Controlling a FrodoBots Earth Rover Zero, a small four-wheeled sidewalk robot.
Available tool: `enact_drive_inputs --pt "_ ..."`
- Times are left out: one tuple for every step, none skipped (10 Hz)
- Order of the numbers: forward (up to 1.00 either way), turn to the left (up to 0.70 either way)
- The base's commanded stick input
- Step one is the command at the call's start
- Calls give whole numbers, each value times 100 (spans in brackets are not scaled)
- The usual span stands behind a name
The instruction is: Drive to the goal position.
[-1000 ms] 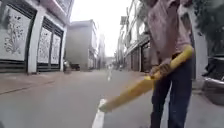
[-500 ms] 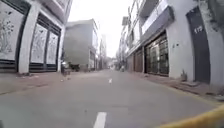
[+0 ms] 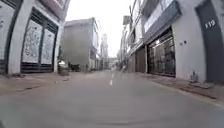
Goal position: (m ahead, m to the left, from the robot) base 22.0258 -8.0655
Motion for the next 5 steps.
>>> enact_drive_inputs --pt "100 6" --pt "100 6" --pt "100 6" --pt "100 6" --pt "100 6"
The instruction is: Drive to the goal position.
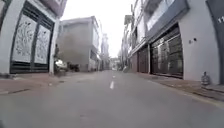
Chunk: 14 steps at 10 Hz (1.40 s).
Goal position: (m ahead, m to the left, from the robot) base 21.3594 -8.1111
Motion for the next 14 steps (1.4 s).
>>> enact_drive_inputs --pt "100 6" --pt "100 6" --pt "100 6" --pt "100 6" --pt "100 6" --pt "100 6" --pt "100 6" --pt "100 6" --pt "100 6" --pt "100 6" --pt "100 6" --pt "100 6" --pt "100 6" --pt "100 6"
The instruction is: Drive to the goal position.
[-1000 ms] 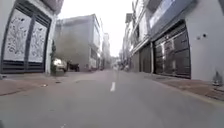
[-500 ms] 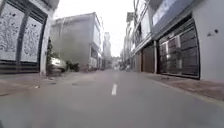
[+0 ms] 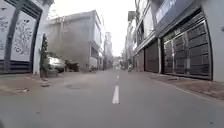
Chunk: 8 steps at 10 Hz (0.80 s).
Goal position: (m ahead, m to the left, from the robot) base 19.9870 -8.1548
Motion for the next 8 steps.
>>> enact_drive_inputs --pt "100 6" --pt "100 6" --pt "100 6" --pt "100 -8" --pt "100 -34" --pt "100 -34" --pt "100 6" --pt "100 6"
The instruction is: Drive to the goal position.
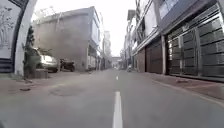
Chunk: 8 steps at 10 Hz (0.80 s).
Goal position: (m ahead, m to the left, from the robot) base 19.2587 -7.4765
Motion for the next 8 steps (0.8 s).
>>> enact_drive_inputs --pt "100 6" --pt "100 6" --pt "100 6" --pt "100 6" --pt "100 6" --pt "100 6" --pt "100 6" --pt "100 6"
